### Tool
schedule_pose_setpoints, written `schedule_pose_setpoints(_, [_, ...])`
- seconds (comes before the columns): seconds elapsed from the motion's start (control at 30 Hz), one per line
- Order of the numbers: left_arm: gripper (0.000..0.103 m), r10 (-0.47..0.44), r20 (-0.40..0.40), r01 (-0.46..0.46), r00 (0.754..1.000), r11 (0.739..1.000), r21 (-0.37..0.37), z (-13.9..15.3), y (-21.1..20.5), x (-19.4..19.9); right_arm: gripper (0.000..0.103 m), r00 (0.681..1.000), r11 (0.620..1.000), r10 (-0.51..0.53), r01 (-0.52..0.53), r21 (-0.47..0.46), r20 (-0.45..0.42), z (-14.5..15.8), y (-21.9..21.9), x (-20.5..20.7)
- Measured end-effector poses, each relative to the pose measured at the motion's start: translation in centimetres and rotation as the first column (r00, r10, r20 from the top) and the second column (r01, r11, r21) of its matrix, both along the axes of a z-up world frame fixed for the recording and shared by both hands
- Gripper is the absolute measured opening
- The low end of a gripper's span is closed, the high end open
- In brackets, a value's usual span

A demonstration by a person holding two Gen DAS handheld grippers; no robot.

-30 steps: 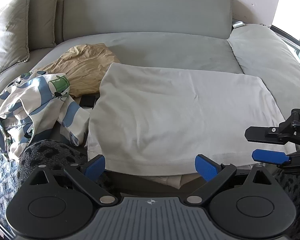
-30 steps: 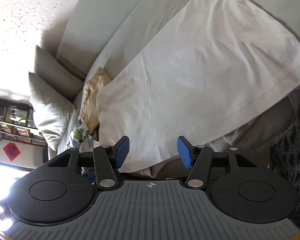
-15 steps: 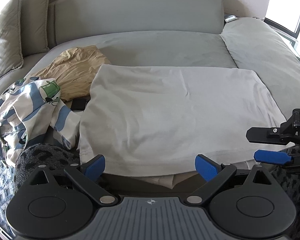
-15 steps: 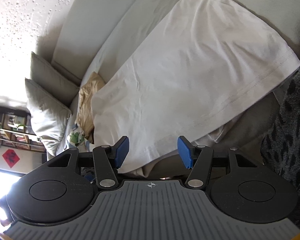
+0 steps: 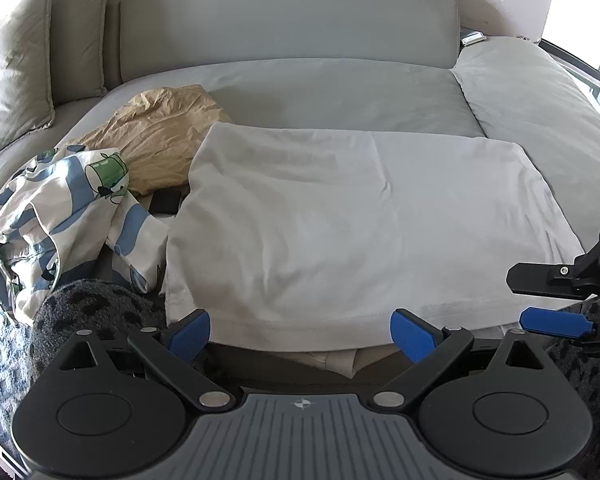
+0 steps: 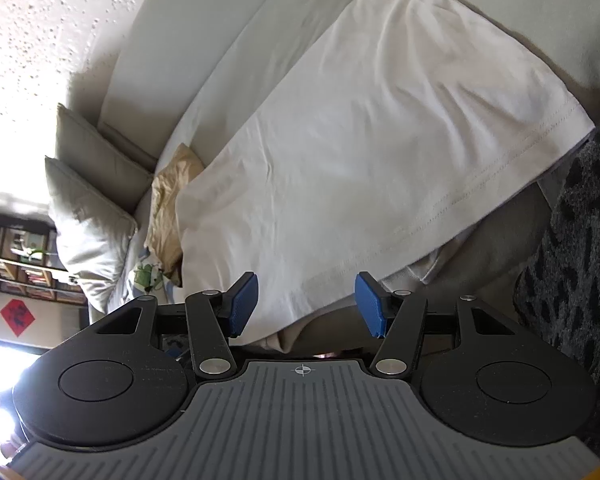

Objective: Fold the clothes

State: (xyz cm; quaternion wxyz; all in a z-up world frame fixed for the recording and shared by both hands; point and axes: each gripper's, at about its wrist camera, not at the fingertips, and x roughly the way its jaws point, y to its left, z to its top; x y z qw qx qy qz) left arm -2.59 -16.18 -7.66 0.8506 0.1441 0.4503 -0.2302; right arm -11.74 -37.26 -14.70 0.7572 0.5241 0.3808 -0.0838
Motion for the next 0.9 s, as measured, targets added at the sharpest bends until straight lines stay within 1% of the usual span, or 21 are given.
schedule_pose_setpoints(0.13, [0.097, -0.002, 0.021, 0.002, 1.0, 1.0, 0.009, -0.01, 0.06, -0.13, 0.06, 1.0, 1.0, 0.0, 0.0, -0.001, -0.004, 0.01, 0.11, 0.03])
schedule_pose_setpoints(0.33, [0.097, 0.022, 0.042, -0.023, 0.999, 0.999, 0.023, 0.1, 0.28, 0.0, 0.06, 1.0, 1.0, 0.007, -0.007, -0.004, -0.005, 0.01, 0.4, 0.17])
schedule_pose_setpoints(0.6, [0.097, 0.043, 0.026, -0.043, 0.999, 0.999, 0.026, -0.04, 0.41, 0.21, 0.06, 1.0, 1.0, 0.004, -0.004, -0.001, -0.006, -0.05, 0.46, 0.04])
schedule_pose_setpoints(0.9, [0.097, 0.021, 0.021, -0.022, 1.0, 1.0, 0.021, -0.24, -0.07, 0.12, 0.06, 1.0, 1.0, -0.013, 0.013, 0.008, -0.014, -0.33, 0.22, -0.47])
